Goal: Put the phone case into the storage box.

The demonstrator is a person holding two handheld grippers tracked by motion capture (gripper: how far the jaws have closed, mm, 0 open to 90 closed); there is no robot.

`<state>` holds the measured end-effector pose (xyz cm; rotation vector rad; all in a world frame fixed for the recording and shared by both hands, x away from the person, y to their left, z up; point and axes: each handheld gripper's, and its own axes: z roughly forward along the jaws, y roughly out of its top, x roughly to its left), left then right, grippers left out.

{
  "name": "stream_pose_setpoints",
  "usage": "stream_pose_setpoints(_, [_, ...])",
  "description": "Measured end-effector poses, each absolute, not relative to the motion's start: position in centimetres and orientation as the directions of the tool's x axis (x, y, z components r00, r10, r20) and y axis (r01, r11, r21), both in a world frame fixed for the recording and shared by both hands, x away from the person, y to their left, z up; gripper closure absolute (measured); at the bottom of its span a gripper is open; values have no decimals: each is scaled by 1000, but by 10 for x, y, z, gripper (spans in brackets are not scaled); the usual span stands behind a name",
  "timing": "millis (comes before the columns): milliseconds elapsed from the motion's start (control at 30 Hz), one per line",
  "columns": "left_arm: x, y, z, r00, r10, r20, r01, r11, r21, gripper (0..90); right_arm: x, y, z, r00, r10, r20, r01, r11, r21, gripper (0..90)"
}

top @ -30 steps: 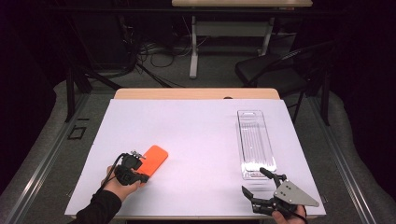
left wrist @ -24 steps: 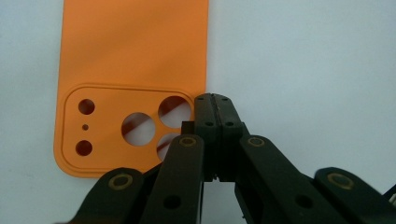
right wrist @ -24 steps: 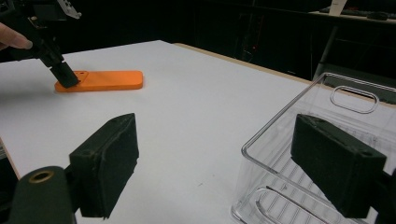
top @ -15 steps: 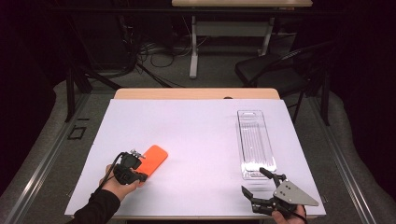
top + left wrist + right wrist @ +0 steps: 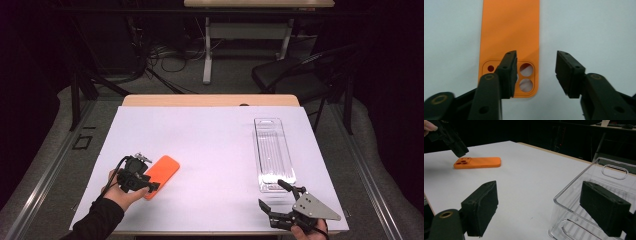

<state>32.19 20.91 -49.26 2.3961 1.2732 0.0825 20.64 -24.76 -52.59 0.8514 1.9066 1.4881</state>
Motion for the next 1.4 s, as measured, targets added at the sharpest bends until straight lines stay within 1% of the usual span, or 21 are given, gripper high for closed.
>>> stream_pose_setpoints(67, [324,210,-490,576,807,-131,779,-493,388,446,206,-248,-526,-635,771,-52,138,179,974,145])
stream_pose_setpoints(167, [328,212,-488,568,808,-156,790,-483,377,334,206,-247,-526,-636,770,-53,138,181,974,145])
stream_pose_setpoints(233, [329,212,-487,568,810,-146,789,-485,377,298,207,-248,-526,-636,770,-53,139,182,974,145])
stream_pose_setpoints(300, [330,213,-485,572,810,-127,783,-493,380,288,207,-248,-526,-637,769,-53,139,182,974,145])
stream_pose_setpoints(333, [331,213,-484,574,809,-124,781,-496,380,250,207,-247,-526,-638,769,-54,139,183,973,145])
stream_pose_setpoints(367, [332,213,-484,575,809,-121,781,-499,376,250,207,-247,-526,-638,769,-54,139,183,973,145])
stream_pose_setpoints(433, [334,214,-484,574,810,-123,784,-500,367,211,207,-247,-526,-639,767,-53,140,184,973,145])
stream_pose_setpoints(467, [336,215,-484,572,810,-127,788,-500,360,164,207,-247,-526,-641,765,-54,141,187,972,145])
stream_pose_setpoints(567, [338,216,-485,573,810,-124,788,-504,354,150,207,-247,-526,-643,764,-53,142,187,972,145])
stream_pose_setpoints(600, [340,216,-485,570,812,-126,793,-503,343,120,207,-247,-527,-641,766,-50,145,184,972,145])
stream_pose_setpoints(700, [343,217,-485,571,811,-125,793,-506,339,77,207,-247,-527,-642,765,-51,145,186,972,145])
stream_pose_setpoints(833, [346,217,-485,576,808,-124,789,-510,341,60,207,-247,-527,-644,763,-50,146,187,972,145])
stream_pose_setpoints(867, [348,217,-484,577,808,-116,787,-513,343,14,207,-247,-527,-645,763,-49,147,187,971,145])
stream_pose_setpoints(900, [350,217,-483,580,808,-108,784,-517,345,3,207,-247,-527,-645,763,-50,146,187,971,145])
stream_pose_setpoints(1067, [355,215,-481,578,811,-92,781,-518,348,3,207,-246,-527,-647,761,-50,145,187,972,145])
stream_pose_setpoints(1400, [368,207,-483,582,811,-53,782,-540,312,3,208,-247,-527,-647,760,-51,146,189,971,145])
